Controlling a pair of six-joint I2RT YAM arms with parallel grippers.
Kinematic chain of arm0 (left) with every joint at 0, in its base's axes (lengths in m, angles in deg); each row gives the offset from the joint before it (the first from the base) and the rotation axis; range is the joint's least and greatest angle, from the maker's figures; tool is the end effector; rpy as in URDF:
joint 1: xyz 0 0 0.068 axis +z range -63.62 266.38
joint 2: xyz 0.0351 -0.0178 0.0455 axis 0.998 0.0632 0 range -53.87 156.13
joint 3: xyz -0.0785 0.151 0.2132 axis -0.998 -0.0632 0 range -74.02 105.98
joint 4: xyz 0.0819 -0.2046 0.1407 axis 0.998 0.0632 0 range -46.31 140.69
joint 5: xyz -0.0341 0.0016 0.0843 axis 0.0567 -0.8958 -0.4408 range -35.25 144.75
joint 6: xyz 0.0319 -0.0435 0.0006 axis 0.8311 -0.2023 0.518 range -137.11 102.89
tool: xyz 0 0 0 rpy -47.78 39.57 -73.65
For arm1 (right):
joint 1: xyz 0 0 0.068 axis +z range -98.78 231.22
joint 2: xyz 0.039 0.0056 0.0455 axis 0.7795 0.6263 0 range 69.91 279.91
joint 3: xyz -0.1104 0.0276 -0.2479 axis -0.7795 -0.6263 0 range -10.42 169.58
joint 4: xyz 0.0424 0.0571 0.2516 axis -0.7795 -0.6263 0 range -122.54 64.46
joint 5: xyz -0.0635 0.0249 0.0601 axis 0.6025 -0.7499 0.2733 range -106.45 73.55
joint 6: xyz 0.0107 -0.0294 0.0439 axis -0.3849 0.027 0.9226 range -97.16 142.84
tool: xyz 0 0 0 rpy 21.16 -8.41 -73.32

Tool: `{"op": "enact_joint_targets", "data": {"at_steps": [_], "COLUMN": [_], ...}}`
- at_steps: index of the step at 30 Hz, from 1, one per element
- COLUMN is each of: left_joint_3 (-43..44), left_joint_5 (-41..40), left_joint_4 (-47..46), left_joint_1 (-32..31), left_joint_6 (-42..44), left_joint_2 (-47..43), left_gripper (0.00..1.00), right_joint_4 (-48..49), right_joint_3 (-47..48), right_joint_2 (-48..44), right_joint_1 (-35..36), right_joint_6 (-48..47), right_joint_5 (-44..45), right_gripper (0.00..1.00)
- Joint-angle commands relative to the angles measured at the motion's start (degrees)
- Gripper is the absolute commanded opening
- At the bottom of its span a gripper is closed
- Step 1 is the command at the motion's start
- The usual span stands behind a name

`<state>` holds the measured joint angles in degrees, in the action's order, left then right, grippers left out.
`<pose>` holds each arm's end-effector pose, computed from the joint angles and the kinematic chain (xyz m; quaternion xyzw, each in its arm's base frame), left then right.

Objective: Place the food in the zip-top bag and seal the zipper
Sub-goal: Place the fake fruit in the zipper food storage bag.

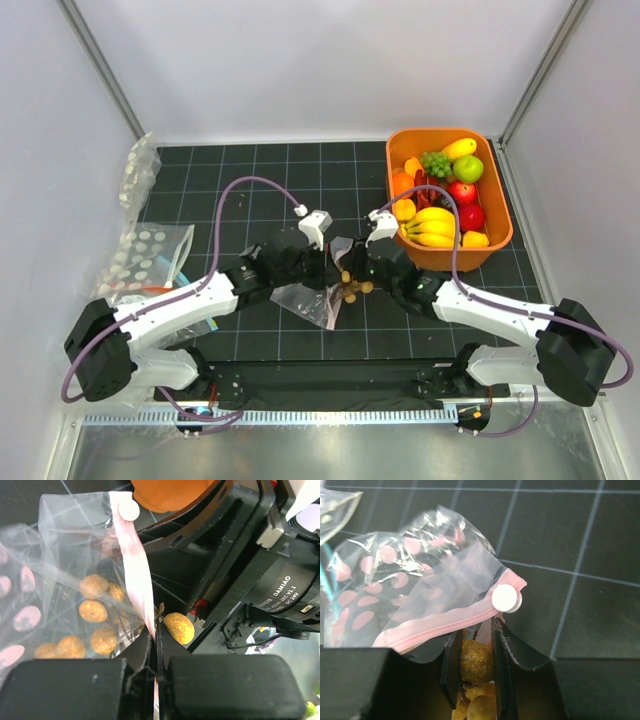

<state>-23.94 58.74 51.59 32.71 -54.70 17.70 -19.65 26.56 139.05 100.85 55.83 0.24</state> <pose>0.1650 -0.2286 0.2762 0.1381 0.8519 -0.3815 0.3312 0.1777 0.1933 0.2327 -0.0457 0.8426 0.2522 0.4737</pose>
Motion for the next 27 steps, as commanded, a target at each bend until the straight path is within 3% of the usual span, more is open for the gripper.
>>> {"op": "enact_joint_targets", "data": {"at_steps": [1,8,13,17,22,27], "left_joint_3": [1.77,-0.42,-1.74,-1.39,0.1,1.68], "left_joint_5": [10.6,1.31,-0.38,-3.19,-12.94,-16.11], "left_joint_4": [-10.01,-8.7,-8.69,-8.08,-4.74,-6.14], "left_joint_1": [-1.26,-1.26,-1.26,-1.26,-1.26,-1.26], "left_joint_6": [-2.32,0.14,1.11,1.28,1.63,1.72], "left_joint_2": [2.25,-3.71,-6.79,-5.39,0.75,5.5], "left_gripper": [0.0,0.0,0.0,0.0,0.0,0.0], "right_joint_4": [0.62,-4.83,-7.56,-8.0,-6.24,1.13], "right_joint_3": [3.02,6.26,8.11,8.3,5.92,2.94], "right_joint_2": [2.13,6.79,9.78,9.0,5.39,3.19], "right_joint_1": [-0.58,-1.46,-1.81,-1.81,-1.81,-1.73], "right_joint_6": [2.95,4.45,5.06,4.8,3.57,3.22], "right_joint_5": [2.91,4.76,5.37,5.11,3.18,-3.14], "right_gripper": [0.01,0.01,0.01,0.01,0.01,0.01]}}
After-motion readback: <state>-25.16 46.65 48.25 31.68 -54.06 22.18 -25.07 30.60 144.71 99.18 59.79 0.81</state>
